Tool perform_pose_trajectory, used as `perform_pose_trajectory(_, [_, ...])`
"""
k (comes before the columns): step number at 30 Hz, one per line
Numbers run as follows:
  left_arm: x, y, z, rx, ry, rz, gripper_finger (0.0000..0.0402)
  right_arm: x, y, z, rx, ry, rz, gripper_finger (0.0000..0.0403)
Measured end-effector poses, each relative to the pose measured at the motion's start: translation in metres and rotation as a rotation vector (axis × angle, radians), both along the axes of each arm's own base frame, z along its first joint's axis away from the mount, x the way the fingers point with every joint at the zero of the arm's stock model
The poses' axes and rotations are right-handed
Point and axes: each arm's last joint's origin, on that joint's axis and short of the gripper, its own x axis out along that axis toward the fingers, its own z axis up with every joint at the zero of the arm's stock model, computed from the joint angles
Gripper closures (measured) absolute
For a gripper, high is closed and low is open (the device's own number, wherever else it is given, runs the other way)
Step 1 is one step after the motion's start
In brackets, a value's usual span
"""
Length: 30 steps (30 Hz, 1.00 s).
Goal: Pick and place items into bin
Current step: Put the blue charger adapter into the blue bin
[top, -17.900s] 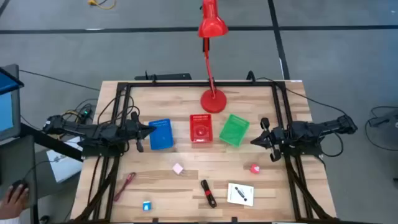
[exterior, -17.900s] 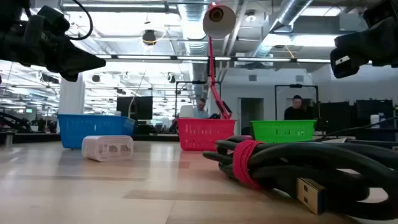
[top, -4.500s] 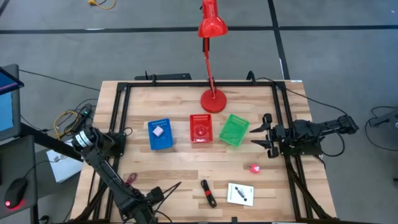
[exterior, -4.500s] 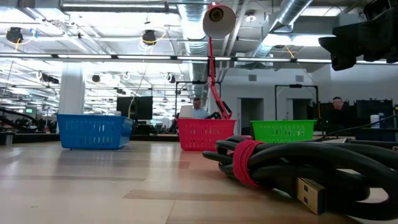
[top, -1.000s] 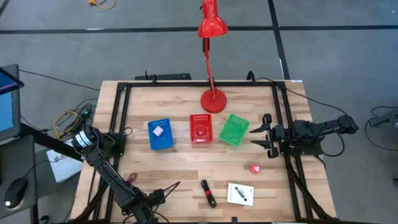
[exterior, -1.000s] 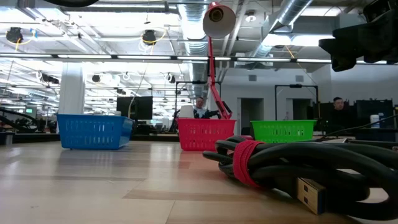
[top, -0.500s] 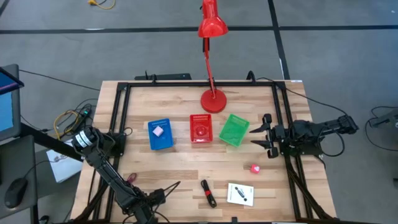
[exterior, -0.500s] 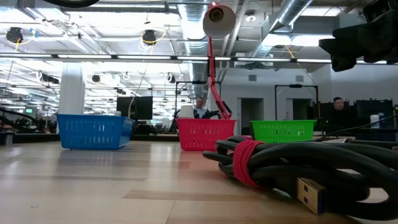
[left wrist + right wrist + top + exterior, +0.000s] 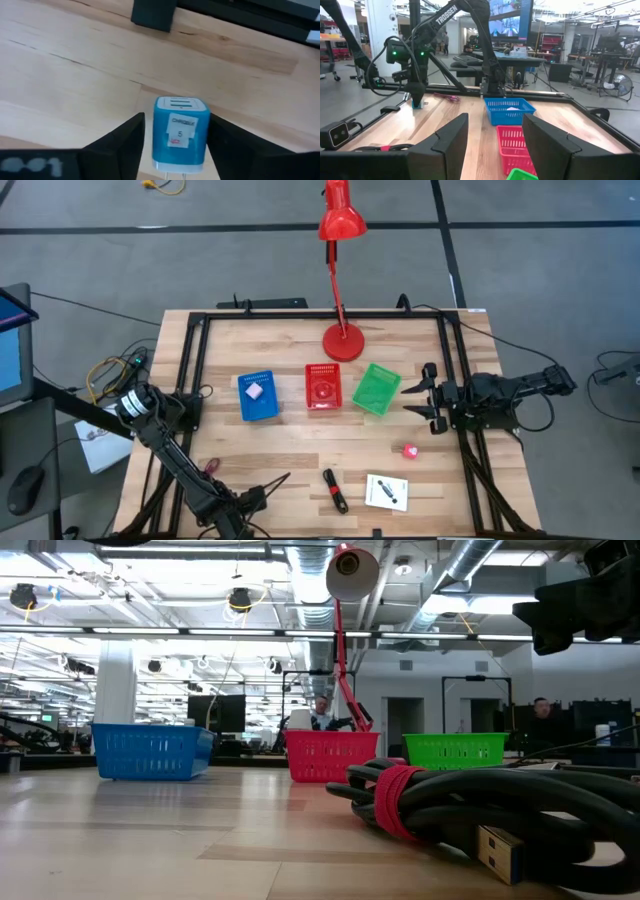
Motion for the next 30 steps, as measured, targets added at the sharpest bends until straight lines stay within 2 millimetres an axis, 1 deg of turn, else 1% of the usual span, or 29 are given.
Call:
perform_pose_trajectory(7, [0.002, -0.002, 0.001, -0.009, -0.032, 0.009, 0.0270, 0.000, 0.000, 0.000, 0.000, 0.000, 0.000, 0.0220])
perform_pose_trajectory(10, [0.003, -0.001, 0.001, 0.021, -0.072, 0.043, 0.0270, 0.000, 0.000, 0.000, 0.000, 0.000, 0.000, 0.0221])
perform_pose_trajectory(12, [0.006, 0.002, 0.001, 0.066, -0.130, 0.109, 0.0265, 0.000, 0.000, 0.000, 0.000, 0.000, 0.000, 0.0223])
perform_pose_trajectory(15, [0.014, 0.011, 0.001, 0.145, -0.219, 0.227, 0.0261, 0.000, 0.000, 0.000, 0.000, 0.000, 0.000, 0.0223])
perform_pose_trajectory(17, [0.022, 0.019, 0.002, 0.177, -0.264, 0.301, 0.0265, 0.000, 0.000, 0.000, 0.000, 0.000, 0.000, 0.0221])
perform_pose_trajectory(21, [0.040, 0.040, 0.005, 0.286, -0.416, 0.473, 0.0270, 0.000, 0.000, 0.000, 0.000, 0.000, 0.000, 0.0220])
perform_pose_trajectory(24, [0.047, 0.063, 0.011, 0.408, -0.532, 0.675, 0.0270, 0.000, 0.000, 0.000, 0.000, 0.000, 0.000, 0.0222])
perform_pose_trajectory(27, [0.041, 0.090, 0.023, 0.520, -0.553, 0.895, 0.0270, 0.000, 0.000, 0.000, 0.000, 0.000, 0.000, 0.0223])
perform_pose_trajectory(30, [0.031, 0.114, 0.040, 0.596, -0.557, 1.096, 0.0270, 0.000, 0.000, 0.000, 0.000, 0.000, 0.000, 0.0221])
